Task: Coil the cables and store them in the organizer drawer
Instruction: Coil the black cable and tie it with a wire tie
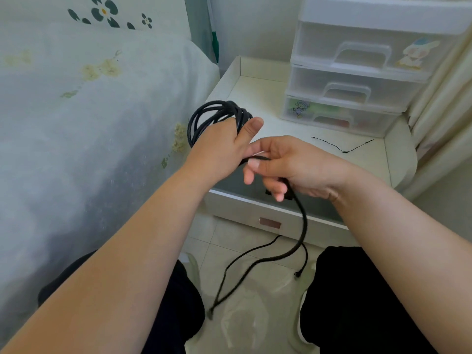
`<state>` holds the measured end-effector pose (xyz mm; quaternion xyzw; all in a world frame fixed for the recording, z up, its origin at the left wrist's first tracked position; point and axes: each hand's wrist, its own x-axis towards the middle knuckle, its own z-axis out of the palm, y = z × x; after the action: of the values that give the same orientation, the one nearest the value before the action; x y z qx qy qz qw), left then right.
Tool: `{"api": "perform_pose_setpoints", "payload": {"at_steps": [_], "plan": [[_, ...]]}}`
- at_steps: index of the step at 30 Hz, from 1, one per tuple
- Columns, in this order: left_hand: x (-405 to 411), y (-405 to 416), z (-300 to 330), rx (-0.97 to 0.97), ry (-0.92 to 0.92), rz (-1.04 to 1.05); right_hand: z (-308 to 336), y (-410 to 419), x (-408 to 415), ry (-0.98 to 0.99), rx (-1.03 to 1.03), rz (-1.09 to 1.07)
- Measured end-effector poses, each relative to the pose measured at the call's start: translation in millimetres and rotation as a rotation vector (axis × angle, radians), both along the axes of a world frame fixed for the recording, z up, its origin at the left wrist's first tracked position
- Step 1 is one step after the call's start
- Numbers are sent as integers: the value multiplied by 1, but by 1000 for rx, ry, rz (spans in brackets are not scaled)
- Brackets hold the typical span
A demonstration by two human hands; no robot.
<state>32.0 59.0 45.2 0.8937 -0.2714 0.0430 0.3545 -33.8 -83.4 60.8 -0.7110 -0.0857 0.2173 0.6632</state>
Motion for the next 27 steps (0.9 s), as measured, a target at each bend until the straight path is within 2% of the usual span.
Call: {"api": "perform_pose_setpoints", "payload": {"at_steps": [6, 9, 11, 14, 17, 24, 27], "plan": [[-11, -2, 2, -62, 334, -106, -1, -5, 5, -165, -45, -130], [-13, -2, 7, -211, 688, -213, 1, -9, 10, -225, -46, -208], [-19, -1, 11, -296, 818, -275, 3, -14, 14, -261, -38, -274], [-23, 1, 11, -255, 844, -331, 2, -17, 21, -324, -70, -360], [-26, 2, 9, -254, 865, -374, -2, -18, 25, -396, -228, -388], [-27, 2, 6, -389, 843, -279, -7, -30, 31, -413, -361, -417], [-27, 3, 8, -399, 851, -309, -10, -35, 34, -404, -363, -412]]}}
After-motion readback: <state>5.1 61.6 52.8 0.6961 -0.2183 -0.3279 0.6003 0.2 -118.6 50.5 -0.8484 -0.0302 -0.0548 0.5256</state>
